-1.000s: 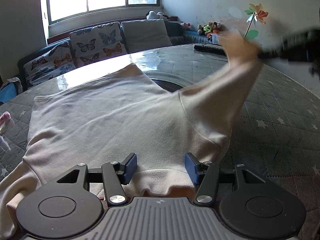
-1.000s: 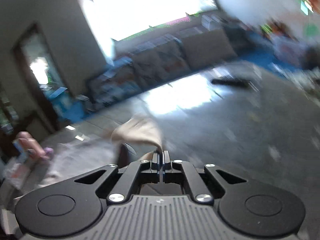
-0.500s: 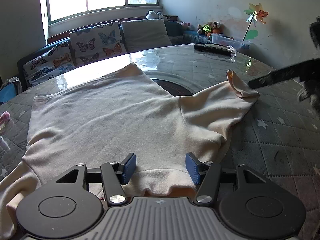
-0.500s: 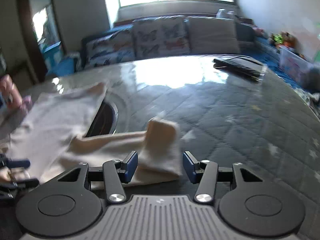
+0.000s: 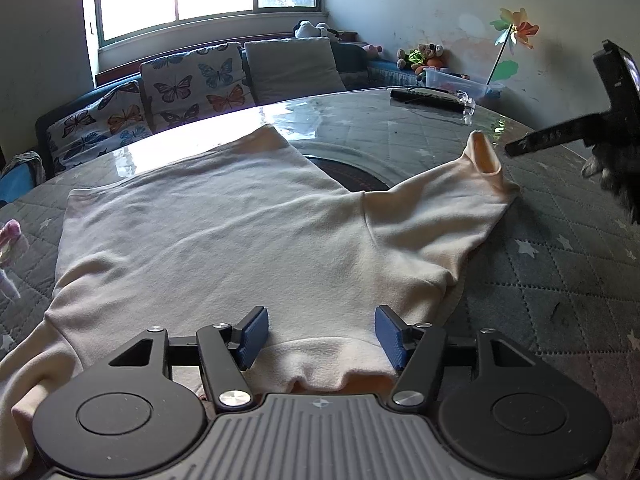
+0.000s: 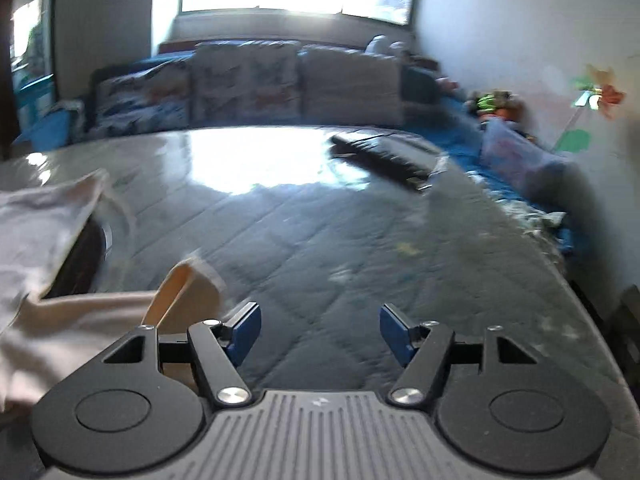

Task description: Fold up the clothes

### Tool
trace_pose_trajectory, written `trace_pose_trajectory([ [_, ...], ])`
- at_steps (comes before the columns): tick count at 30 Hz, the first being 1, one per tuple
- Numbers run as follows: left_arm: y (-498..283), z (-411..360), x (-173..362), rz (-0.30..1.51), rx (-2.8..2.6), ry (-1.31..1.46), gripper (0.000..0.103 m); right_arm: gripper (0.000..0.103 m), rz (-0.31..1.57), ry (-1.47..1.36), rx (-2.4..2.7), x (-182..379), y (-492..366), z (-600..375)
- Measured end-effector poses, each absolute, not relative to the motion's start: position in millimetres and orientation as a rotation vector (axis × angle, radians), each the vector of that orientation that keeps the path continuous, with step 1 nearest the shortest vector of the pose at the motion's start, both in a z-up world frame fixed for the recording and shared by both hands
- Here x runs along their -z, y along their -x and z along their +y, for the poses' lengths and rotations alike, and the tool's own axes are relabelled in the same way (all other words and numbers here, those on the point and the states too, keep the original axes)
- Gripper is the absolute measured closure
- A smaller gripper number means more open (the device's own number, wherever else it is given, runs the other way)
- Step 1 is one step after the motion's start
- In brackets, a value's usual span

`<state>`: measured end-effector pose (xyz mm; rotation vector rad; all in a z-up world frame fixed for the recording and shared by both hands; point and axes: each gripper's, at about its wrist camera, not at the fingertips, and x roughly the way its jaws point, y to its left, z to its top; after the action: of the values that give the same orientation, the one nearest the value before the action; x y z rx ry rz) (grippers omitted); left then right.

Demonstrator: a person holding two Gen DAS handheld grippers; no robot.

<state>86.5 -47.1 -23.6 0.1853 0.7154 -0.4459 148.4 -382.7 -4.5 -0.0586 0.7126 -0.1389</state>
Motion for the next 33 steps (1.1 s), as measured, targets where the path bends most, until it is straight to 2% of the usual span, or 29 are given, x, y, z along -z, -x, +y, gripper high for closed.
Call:
trace_pose_trajectory([
  [4,-86.7,-47.1,23.2,0.717,0.444,-0.185,0.039,0.043,0.641,0.045,0.125,-5.4,-136.1,-373.5],
  [7,-87.2,-46.9,23.4,0.717,0.442,-0.184,0.037,0.045,0.602,0.045,-0.016,-13.3,-122.5,-348.1],
  [15,-86.7,-45.7,23.5,0.718,0.439,-0.181,0.036,0.04,0.716,0.199,-0.119,21.1,-131.9,-299.2],
  [19,-87.0,-45.2,23.5,0.719,0.438,-0.179,0.035,0.036,0.74,0.233,-0.089,30.4,-137.2,-309.5],
  [28,-87.5,-44.9,24.0,0.717,0.437,-0.179,0.035,0.036,0.684,0.21,0.167,8.0,-140.4,-373.5],
  [33,-87.3,-45.4,24.2,0.718,0.435,-0.18,0.035,0.045,0.646,0.149,0.059,-3.5,-137.1,-366.3],
])
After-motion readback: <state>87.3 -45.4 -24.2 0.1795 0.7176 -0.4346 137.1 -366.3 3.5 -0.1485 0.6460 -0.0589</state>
